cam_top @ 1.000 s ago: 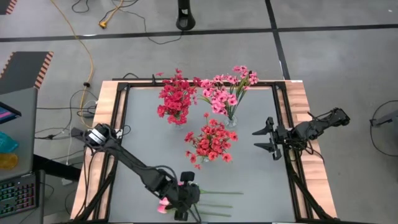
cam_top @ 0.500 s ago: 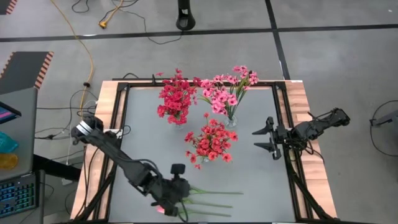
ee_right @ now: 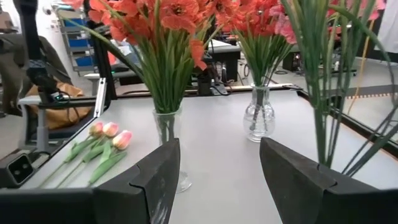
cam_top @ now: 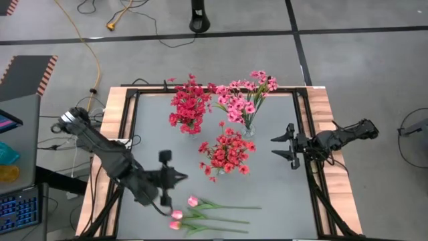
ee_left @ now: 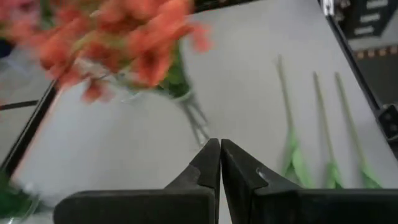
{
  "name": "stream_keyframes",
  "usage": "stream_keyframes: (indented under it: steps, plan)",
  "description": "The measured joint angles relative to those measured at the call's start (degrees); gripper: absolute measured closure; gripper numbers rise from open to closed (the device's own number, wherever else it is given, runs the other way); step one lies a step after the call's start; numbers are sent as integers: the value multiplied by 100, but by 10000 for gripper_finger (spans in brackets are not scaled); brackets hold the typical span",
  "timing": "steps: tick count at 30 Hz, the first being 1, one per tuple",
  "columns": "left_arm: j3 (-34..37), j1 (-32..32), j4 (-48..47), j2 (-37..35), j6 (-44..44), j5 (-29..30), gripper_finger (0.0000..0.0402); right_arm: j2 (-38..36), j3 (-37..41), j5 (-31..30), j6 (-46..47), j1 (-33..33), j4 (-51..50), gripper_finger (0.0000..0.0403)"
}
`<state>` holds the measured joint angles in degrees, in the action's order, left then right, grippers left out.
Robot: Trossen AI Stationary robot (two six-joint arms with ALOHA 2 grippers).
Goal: Sort flowers into vase by color
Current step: Return to Home Position
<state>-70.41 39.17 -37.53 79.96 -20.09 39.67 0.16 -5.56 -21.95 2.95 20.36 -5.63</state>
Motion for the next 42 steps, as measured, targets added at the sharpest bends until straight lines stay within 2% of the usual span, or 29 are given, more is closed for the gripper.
stream_keyframes:
  steps: [6, 10, 17, 20, 24, 29, 34, 42]
  plan:
    - [1997, -80, 1349, -1874, 11, 320, 400, -1, 0, 145, -154, -188, 25, 155]
    - [3285, -528, 2193, -3226, 39, 221, 400, -2, 0, 150, -168, -351, 46, 155]
    - [4862, -2049, 3522, -4880, 649, -1132, 400, 0, 2, 281, -150, -616, -8, 155]
    - [5203, -2631, 3764, -5280, 835, -1642, 400, 0, 7, 312, -150, -703, -81, 155]
    - [5466, -3062, 3781, -5656, 938, -2268, 400, -2, 7, 545, -152, -765, -115, 155]
    - [5790, -3179, 3989, -6086, 1475, -2346, 400, -2, 57, 559, -141, -793, -179, 155]
    - [6138, -3179, 4191, -6576, 1713, -2738, 400, 2, 153, 561, -130, -793, -141, 155]
    - [6513, -3177, 4179, -7578, 2290, -2812, 400, 0, 393, 572, -345, -821, 647, 155]
